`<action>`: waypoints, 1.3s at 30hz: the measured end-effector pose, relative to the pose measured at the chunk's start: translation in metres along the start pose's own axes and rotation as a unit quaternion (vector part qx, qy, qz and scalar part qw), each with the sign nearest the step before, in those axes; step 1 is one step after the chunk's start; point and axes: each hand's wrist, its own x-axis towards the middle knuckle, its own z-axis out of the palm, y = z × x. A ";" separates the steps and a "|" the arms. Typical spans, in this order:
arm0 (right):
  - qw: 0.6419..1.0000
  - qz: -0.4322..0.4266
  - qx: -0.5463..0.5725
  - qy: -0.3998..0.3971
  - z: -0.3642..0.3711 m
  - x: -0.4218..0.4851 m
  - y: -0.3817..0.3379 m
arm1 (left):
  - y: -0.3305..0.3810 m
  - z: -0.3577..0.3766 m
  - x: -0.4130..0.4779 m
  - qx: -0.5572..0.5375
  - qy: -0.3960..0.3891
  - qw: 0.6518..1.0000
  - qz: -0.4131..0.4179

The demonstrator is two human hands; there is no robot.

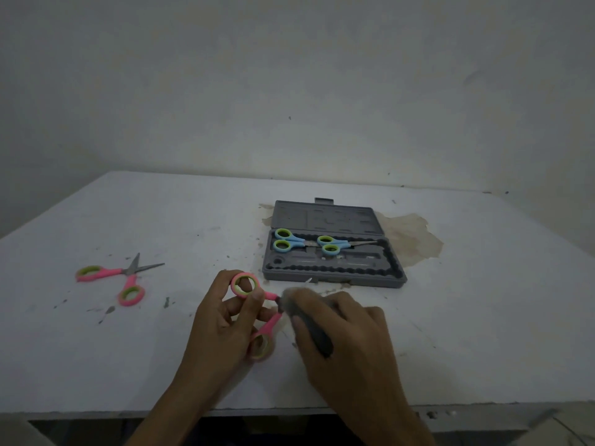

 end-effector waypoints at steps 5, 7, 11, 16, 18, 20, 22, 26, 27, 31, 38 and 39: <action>0.993 0.111 -0.021 0.019 -0.001 0.015 0.024 | 0.000 0.001 0.000 -0.009 -0.006 1.000 0.014; 0.995 0.095 -0.007 0.042 -0.006 0.011 0.023 | 0.000 0.002 0.001 -0.008 -0.008 1.000 0.017; 0.999 -0.028 -0.026 -0.019 0.001 -0.001 0.002 | 0.001 0.002 -0.001 -0.002 -0.006 1.000 0.011; 0.996 0.087 -0.008 0.022 0.008 0.008 0.021 | 0.000 0.000 0.001 -0.008 -0.001 1.000 0.015; 1.000 0.021 -0.007 0.002 0.006 0.003 0.012 | -0.001 0.001 0.000 0.006 -0.008 1.000 0.018; 0.998 -0.043 -0.030 -0.019 0.009 -0.004 0.000 | -0.001 0.001 0.000 0.016 -0.008 1.000 0.026; 0.999 -0.020 -0.035 -0.015 0.013 -0.001 0.000 | -0.002 0.001 0.000 0.014 -0.001 1.000 0.028; 1.000 0.007 -0.020 0.015 0.010 0.006 0.004 | -0.001 0.001 0.001 0.011 -0.006 1.000 0.022; 0.999 -0.016 -0.029 0.006 0.011 0.004 0.001 | -0.002 0.001 0.001 0.013 -0.007 1.000 0.022; 0.999 0.017 -0.036 0.003 0.016 0.004 0.006 | -0.003 0.001 0.001 0.013 -0.003 1.000 0.018; 0.999 -0.003 -0.033 -0.024 0.014 0.006 0.006 | -0.004 0.001 0.002 0.021 -0.004 1.000 0.013; 0.999 0.032 -0.030 -0.013 0.014 0.010 0.011 | -0.005 0.000 0.003 0.024 -0.003 1.000 0.014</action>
